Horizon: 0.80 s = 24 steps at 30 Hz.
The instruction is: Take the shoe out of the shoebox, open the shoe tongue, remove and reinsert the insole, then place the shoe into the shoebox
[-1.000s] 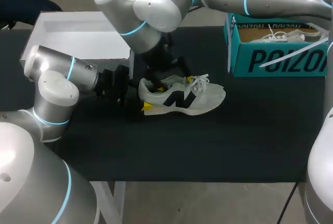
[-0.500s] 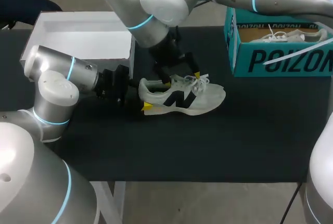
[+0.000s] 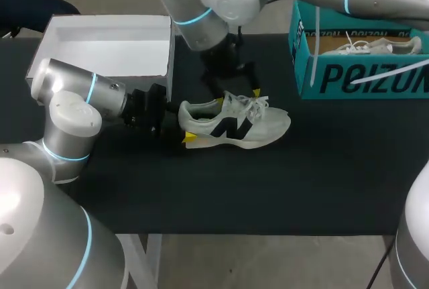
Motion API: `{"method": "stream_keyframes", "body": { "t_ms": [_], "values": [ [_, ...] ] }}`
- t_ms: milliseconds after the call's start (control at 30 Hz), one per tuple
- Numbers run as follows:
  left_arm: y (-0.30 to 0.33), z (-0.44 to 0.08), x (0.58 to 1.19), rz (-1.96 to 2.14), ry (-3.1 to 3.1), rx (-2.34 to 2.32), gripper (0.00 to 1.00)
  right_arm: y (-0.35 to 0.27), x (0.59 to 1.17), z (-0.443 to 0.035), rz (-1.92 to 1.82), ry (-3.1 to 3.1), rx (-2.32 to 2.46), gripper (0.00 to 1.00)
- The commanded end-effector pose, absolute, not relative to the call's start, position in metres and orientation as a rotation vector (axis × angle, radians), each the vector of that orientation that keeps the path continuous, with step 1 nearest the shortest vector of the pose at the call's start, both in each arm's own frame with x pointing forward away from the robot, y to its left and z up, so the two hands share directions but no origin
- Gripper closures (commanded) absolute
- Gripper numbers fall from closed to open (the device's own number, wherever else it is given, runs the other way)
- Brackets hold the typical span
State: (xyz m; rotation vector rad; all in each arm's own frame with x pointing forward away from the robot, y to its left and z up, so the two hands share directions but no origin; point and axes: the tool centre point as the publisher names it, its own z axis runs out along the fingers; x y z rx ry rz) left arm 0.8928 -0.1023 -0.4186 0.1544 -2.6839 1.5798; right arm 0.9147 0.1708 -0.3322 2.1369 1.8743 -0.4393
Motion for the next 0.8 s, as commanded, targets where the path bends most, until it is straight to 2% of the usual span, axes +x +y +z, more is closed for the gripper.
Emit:
{"method": "stream_keyframes", "body": {
  "t_ms": [33, 100, 467, 533, 600, 700, 800],
  "values": [
    [-0.1034, -0.4194, 0.8926, 1.573, -2.686, 0.154, 1.0, 0.1685, 0.9154, -0.3366, -0.448, 1.863, 2.153, 0.55],
    [-0.1034, -0.4194, 0.8926, 1.573, -2.686, 0.154, 1.0, 0.1656, 0.9154, -0.336, -0.45, 1.845, 2.168, 0.62],
    [-0.1034, -0.4194, 0.8926, 1.573, -2.686, 0.154, 1.0, 0.1621, 0.916, -0.3315, -0.462, 1.807, 2.214, 0.67],
    [-0.1034, -0.4194, 0.8926, 1.573, -2.686, 0.154, 1.0, 0.1612, 0.9166, -0.3313, -0.453, 1.802, 2.243, 0.74],
    [-0.1034, -0.4194, 0.8926, 1.573, -2.686, 0.154, 1.0, 0.1602, 0.9166, -0.3311, -0.441, 1.804, 2.264, 0.86],
    [-0.1034, -0.4194, 0.8926, 1.573, -2.686, 0.154, 1.0, 0.1599, 0.9162, -0.3312, -0.424, 1.813, 2.288, 0.98],
    [-0.1034, -0.4194, 0.8926, 1.573, -2.686, 0.154, 1.0, 0.1592, 0.9152, -0.3312, -0.401, 1.825, 2.32, 1.0]
  ]
}}
